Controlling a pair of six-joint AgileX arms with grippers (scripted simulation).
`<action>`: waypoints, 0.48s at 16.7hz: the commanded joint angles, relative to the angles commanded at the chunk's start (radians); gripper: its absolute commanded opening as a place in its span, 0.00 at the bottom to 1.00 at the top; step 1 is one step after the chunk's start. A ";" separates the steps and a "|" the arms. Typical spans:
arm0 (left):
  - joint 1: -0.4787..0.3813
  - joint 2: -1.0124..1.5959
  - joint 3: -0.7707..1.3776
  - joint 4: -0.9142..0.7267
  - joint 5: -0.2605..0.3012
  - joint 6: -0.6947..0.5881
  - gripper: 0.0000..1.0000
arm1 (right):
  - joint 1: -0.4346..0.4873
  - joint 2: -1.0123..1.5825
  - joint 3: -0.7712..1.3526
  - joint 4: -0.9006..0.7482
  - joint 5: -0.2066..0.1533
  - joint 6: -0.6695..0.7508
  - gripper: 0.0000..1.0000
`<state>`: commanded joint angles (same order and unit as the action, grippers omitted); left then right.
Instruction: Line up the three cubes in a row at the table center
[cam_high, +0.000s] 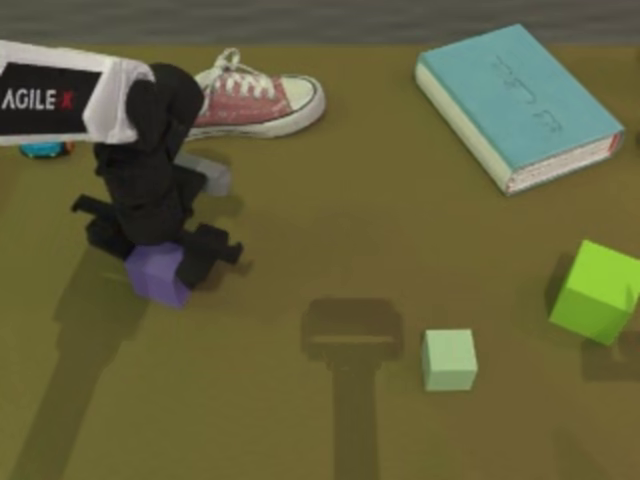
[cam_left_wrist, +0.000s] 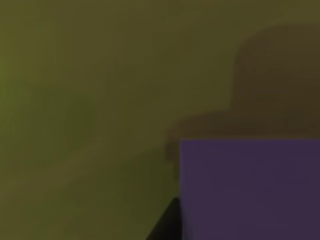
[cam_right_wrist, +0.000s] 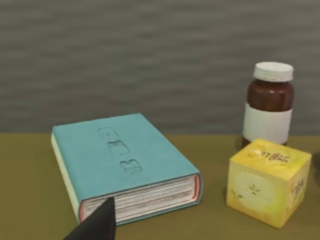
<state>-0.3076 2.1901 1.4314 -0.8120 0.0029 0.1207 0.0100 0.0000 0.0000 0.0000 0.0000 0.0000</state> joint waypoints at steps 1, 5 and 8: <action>0.000 0.000 0.000 0.000 0.000 0.000 0.10 | 0.000 0.000 0.000 0.000 0.000 0.000 1.00; 0.000 0.000 0.000 0.000 0.000 0.000 0.00 | 0.000 0.000 0.000 0.000 0.000 0.000 1.00; 0.000 0.000 0.000 0.000 0.000 0.000 0.00 | 0.000 0.000 0.000 0.000 0.000 0.000 1.00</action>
<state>-0.3076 2.1901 1.4314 -0.8120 0.0029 0.1207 0.0100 0.0000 0.0000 0.0000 0.0000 0.0000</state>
